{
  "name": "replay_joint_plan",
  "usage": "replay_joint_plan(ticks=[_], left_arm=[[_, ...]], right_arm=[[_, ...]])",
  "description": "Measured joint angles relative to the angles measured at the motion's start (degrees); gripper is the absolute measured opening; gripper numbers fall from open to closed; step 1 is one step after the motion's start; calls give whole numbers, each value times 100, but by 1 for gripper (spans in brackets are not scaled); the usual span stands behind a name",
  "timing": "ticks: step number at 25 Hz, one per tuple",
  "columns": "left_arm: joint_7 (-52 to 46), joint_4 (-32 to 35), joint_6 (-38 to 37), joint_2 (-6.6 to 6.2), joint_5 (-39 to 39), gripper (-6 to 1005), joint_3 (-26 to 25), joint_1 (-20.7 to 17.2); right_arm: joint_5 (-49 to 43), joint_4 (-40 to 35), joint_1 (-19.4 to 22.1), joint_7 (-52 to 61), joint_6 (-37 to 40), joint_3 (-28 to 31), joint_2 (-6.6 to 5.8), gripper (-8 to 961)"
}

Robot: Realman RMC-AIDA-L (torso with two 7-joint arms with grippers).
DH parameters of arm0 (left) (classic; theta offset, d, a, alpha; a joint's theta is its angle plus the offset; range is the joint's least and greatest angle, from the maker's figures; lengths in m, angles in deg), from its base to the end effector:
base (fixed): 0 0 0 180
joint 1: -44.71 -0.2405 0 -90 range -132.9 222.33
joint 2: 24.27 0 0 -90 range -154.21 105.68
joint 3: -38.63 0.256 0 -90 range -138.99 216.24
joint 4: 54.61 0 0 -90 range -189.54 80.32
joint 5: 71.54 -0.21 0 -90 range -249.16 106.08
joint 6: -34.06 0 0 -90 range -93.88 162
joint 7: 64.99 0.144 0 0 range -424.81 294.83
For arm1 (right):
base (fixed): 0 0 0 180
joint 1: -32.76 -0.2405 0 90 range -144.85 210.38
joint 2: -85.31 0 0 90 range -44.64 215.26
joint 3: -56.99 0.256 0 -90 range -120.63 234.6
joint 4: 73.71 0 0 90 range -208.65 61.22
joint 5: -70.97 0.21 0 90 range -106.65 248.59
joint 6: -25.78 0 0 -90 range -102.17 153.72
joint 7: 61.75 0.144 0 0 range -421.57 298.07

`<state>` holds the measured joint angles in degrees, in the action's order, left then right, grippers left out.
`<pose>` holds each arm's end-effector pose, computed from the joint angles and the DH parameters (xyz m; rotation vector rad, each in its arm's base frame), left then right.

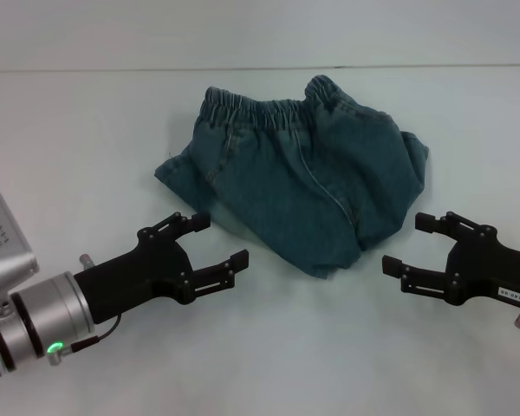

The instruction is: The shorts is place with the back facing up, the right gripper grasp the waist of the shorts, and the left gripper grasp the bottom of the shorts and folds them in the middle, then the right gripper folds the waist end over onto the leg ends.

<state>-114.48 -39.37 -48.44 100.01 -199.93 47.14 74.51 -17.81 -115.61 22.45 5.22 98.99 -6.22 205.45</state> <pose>-0.2851 0.2865 -0.0756 -2.4906 -0.6229 -0.8611 0.3143 0.2747 -0.0211 -2.4712 0.6227 0.6442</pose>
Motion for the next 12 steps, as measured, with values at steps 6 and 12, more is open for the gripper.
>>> replay_joint_plan(ticks=[6,12], left_arm=[[329,-82,-20,23,442,900,-44,-141],[1079,-447,-28,27,1242,900,-321,-358]], right_arm=[[259,171,-9,-291,11,11,8,956],[1072,711,25,-1053,41,84,6,956]])
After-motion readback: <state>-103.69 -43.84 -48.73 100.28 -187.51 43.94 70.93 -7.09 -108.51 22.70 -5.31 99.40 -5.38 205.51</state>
